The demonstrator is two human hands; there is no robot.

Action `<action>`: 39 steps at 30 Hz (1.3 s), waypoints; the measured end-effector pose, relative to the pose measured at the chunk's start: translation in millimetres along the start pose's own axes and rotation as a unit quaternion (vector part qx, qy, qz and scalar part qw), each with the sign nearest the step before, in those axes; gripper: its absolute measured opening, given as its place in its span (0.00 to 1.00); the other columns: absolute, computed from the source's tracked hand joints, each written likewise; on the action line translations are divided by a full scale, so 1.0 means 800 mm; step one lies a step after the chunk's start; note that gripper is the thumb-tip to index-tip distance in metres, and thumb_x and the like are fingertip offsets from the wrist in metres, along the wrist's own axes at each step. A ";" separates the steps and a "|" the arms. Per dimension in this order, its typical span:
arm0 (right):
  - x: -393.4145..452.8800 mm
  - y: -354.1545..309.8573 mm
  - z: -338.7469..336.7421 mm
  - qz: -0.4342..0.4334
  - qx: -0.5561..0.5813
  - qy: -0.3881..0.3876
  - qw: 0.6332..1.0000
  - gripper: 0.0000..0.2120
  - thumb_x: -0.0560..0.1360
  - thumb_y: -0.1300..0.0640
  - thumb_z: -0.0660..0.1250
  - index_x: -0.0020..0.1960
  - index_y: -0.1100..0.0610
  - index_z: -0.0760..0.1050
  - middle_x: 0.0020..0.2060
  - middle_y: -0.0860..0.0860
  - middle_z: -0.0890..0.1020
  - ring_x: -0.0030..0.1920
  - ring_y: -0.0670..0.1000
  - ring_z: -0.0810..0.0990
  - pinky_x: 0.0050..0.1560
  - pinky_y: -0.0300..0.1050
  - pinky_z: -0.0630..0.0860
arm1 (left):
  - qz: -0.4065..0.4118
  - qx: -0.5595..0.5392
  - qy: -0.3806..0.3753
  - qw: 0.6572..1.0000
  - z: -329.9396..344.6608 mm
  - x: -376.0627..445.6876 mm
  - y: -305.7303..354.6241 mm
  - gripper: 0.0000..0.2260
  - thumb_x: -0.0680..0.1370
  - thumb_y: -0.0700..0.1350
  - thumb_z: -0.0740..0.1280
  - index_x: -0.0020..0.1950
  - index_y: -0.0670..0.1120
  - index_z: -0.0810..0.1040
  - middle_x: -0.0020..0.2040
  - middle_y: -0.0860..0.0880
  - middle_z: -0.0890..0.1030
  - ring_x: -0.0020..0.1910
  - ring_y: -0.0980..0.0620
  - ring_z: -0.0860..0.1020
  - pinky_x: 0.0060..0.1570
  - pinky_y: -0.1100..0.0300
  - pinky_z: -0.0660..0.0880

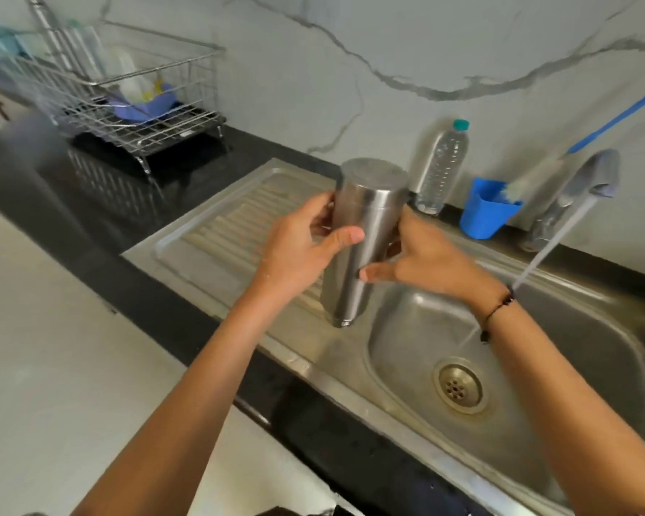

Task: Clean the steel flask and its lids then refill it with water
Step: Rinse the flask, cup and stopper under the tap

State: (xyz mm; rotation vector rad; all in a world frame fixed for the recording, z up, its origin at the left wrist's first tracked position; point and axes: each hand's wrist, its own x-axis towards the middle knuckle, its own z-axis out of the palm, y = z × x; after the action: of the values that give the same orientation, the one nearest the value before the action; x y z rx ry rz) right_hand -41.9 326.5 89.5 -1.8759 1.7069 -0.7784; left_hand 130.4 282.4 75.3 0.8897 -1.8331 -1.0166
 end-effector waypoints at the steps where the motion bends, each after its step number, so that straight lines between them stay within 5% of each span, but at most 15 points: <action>1: 0.011 -0.002 0.014 -0.005 0.015 -0.006 1.000 0.38 0.63 0.57 0.78 0.67 0.54 0.61 0.50 0.46 0.77 0.48 0.46 0.78 0.48 0.39 0.77 | -0.005 0.011 0.010 1.000 -0.011 -0.002 -0.005 0.22 0.67 0.56 0.73 0.59 0.56 0.74 0.52 0.57 0.81 0.53 0.57 0.80 0.56 0.60 0.76; 6: 0.053 -0.009 0.074 -0.035 0.014 -0.027 0.999 0.37 0.62 0.56 0.78 0.65 0.57 0.63 0.52 0.51 0.78 0.48 0.50 0.78 0.50 0.53 0.77 | -0.046 0.055 0.038 0.997 -0.055 -0.019 -0.041 0.20 0.74 0.43 0.72 0.64 0.50 0.73 0.54 0.53 0.80 0.56 0.54 0.79 0.61 0.53 0.75; 12: 0.066 -0.011 0.113 -0.048 0.017 -0.062 0.997 0.37 0.63 0.56 0.78 0.65 0.58 0.63 0.53 0.52 0.77 0.49 0.51 0.78 0.50 0.53 0.77 | -0.080 0.084 0.047 0.992 -0.078 -0.038 -0.067 0.20 0.74 0.44 0.72 0.65 0.45 0.74 0.59 0.47 0.80 0.59 0.51 0.78 0.62 0.46 0.74; 22: 0.068 -0.015 0.117 -0.063 0.003 -0.094 0.994 0.37 0.66 0.57 0.76 0.68 0.55 0.60 0.54 0.48 0.75 0.47 0.45 0.75 0.46 0.38 0.74 | -0.117 0.059 0.056 0.990 -0.078 -0.060 -0.069 0.20 0.77 0.43 0.68 0.68 0.42 0.72 0.59 0.48 0.80 0.60 0.54 0.78 0.64 0.53 0.73; 26: 0.069 -0.011 0.116 -0.055 0.010 -0.116 0.992 0.37 0.67 0.58 0.75 0.69 0.55 0.59 0.55 0.51 0.76 0.51 0.48 0.77 0.52 0.46 0.76 | -0.133 0.060 0.061 0.987 -0.071 -0.066 -0.064 0.21 0.78 0.43 0.67 0.71 0.45 0.70 0.63 0.50 0.78 0.62 0.56 0.76 0.66 0.57 0.71; 29: 0.070 -0.009 0.104 -0.042 -0.013 -0.147 0.988 0.35 0.68 0.58 0.74 0.70 0.54 0.60 0.56 0.52 0.76 0.54 0.49 0.76 0.57 0.50 0.75 | -0.144 0.077 0.164 0.973 -0.068 -0.080 -0.061 0.24 0.78 0.46 0.67 0.73 0.47 0.67 0.67 0.52 0.74 0.64 0.57 0.73 0.64 0.63 0.69; 32: 0.072 -0.003 0.079 -0.010 -0.023 -0.136 0.990 0.28 0.71 0.60 0.71 0.68 0.53 0.65 0.57 0.52 0.76 0.55 0.50 0.77 0.59 0.49 0.75 | -0.045 0.115 0.300 0.946 -0.062 -0.104 -0.054 0.16 0.78 0.44 0.67 0.65 0.43 0.75 0.57 0.50 0.80 0.55 0.57 0.78 0.57 0.63 0.75; 34: 0.076 0.010 0.060 0.016 -0.038 -0.116 0.992 0.24 0.72 0.61 0.70 0.66 0.54 0.68 0.56 0.52 0.76 0.54 0.51 0.77 0.58 0.46 0.74 | 0.051 0.153 0.312 0.936 -0.046 -0.114 -0.041 0.12 0.78 0.43 0.65 0.59 0.39 0.78 0.50 0.48 0.81 0.49 0.58 0.78 0.51 0.68 0.76; 39: 0.093 0.061 0.039 0.038 -0.130 -0.078 0.988 0.20 0.73 0.62 0.69 0.64 0.55 0.70 0.57 0.54 0.76 0.54 0.49 0.75 0.51 0.40 0.69 | 0.157 0.217 0.118 0.956 0.024 -0.093 -0.031 0.13 0.77 0.42 0.61 0.56 0.36 0.79 0.47 0.42 0.81 0.45 0.48 0.80 0.46 0.58 0.77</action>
State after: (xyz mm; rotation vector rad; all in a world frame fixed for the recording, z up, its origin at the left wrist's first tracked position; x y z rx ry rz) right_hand -50.6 246.5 40.1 -1.9685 1.8369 -0.3834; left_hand 147.2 341.3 22.7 0.8892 -1.9404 -0.2954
